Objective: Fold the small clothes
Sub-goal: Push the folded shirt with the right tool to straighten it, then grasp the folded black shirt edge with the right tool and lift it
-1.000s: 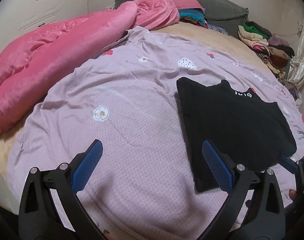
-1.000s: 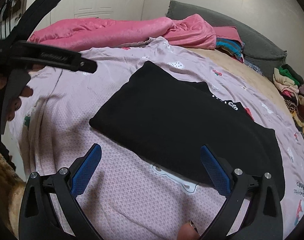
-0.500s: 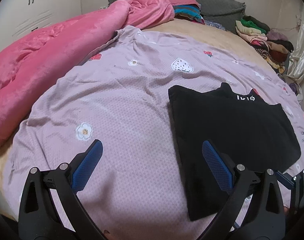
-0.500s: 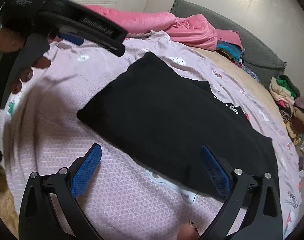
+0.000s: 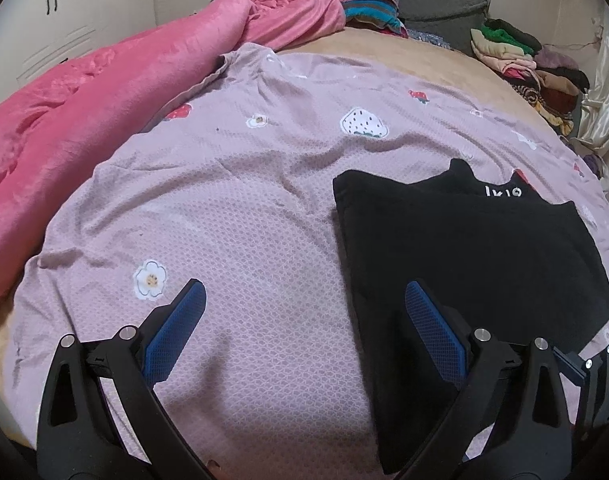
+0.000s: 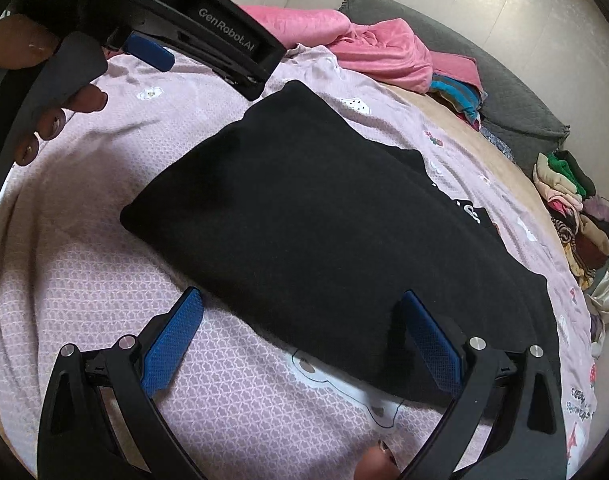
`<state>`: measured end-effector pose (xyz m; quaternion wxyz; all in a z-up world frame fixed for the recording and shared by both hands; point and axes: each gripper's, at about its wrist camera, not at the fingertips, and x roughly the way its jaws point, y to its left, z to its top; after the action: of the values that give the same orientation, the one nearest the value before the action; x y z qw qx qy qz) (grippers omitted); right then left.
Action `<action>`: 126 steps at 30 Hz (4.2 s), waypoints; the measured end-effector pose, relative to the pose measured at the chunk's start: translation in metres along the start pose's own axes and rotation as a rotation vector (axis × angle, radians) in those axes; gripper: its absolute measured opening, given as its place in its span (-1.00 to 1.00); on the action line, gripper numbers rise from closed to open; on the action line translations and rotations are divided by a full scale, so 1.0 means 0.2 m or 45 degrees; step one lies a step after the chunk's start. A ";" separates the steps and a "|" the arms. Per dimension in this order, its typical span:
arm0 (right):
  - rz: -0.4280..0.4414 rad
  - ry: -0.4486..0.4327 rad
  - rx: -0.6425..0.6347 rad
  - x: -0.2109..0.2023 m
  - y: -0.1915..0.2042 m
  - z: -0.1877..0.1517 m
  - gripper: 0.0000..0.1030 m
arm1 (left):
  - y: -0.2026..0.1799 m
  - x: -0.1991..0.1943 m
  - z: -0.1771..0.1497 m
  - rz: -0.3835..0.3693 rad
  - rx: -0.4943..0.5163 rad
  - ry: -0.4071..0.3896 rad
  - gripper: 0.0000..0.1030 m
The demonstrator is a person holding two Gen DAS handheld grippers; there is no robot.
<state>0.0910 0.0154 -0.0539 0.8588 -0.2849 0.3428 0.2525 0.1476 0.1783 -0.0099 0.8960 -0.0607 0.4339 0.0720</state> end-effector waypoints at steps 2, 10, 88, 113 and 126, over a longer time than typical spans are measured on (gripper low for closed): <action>-0.007 0.001 0.001 0.02 0.00 0.00 0.91 | 0.00 0.01 0.00 0.002 0.002 0.007 0.81; -0.032 0.009 -0.005 0.09 -0.01 0.05 0.91 | 0.01 0.06 0.00 0.006 0.001 0.025 0.81; 0.021 -0.357 0.206 -0.19 -0.15 0.05 -0.76 | -0.29 0.06 0.10 -0.531 -0.108 0.031 -0.73; -0.001 -0.446 0.432 -0.42 -0.46 -0.14 -0.78 | -0.73 -0.17 0.19 -0.467 0.006 -0.023 -0.73; -0.034 -0.444 0.531 -0.47 -0.64 -0.27 -0.79 | -0.99 -0.17 0.19 -0.484 0.071 -0.003 -0.73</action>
<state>0.0866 -0.1338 0.0223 0.9482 -0.0585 0.2306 0.2103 0.1923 -0.0120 0.0498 0.8953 -0.1166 0.4156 -0.1104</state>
